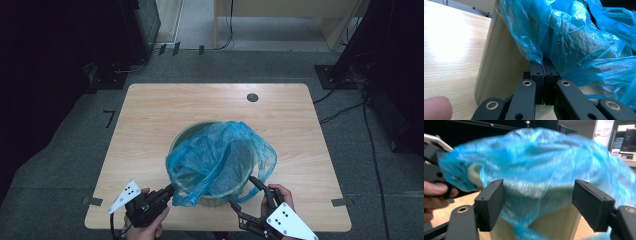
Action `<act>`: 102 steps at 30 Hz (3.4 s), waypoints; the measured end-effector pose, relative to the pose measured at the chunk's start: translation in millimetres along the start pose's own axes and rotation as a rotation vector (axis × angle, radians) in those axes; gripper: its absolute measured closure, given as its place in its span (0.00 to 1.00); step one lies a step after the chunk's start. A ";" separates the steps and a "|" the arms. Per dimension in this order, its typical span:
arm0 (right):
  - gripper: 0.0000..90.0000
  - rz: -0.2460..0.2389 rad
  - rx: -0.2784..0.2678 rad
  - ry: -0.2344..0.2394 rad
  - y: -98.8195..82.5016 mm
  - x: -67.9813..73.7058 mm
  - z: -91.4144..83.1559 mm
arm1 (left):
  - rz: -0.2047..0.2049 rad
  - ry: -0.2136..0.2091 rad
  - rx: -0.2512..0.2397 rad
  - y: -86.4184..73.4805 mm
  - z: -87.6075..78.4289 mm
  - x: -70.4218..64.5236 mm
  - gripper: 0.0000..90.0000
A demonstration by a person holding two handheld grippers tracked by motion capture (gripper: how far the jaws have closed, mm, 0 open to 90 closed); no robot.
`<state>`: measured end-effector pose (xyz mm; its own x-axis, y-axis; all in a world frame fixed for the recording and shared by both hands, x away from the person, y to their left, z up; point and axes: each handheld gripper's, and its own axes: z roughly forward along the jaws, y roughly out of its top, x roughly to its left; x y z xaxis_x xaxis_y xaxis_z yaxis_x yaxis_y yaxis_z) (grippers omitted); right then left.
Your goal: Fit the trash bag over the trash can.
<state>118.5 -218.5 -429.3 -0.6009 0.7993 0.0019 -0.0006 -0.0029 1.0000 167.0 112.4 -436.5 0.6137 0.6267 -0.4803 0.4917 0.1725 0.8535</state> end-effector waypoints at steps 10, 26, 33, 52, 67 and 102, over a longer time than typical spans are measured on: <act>1.00 0.035 0.016 -0.012 -5.0 -21.7 -2.5 | -0.014 -0.019 -0.008 1.4 0.4 3.5 0.98; 1.00 -0.024 0.137 0.025 -26.2 -36.5 1.1 | -0.101 -0.085 -0.086 8.3 -27.7 28.2 0.99; 1.00 -0.028 0.173 -0.006 -31.2 -43.7 3.4 | -0.144 -0.068 -0.100 8.7 -34.4 43.2 1.00; 1.00 -0.052 0.133 -0.036 -22.5 -44.8 -2.2 | 0.139 -0.148 -0.249 22.3 -67.3 39.6 0.20; 1.00 -0.085 0.121 -0.031 -19.1 -36.9 -1.9 | 0.338 -0.132 -0.279 25.5 -63.8 -22.3 0.18; 1.00 -0.181 0.226 0.045 -38.8 -42.7 1.9 | 0.342 0.169 -0.251 95.8 20.1 -5.0 0.95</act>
<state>145.7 -251.4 -468.2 -0.6424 0.7470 -0.1714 0.0637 0.2749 0.9593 223.4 110.5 -356.4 0.5951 0.7914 -0.1401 0.1005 0.0997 0.9899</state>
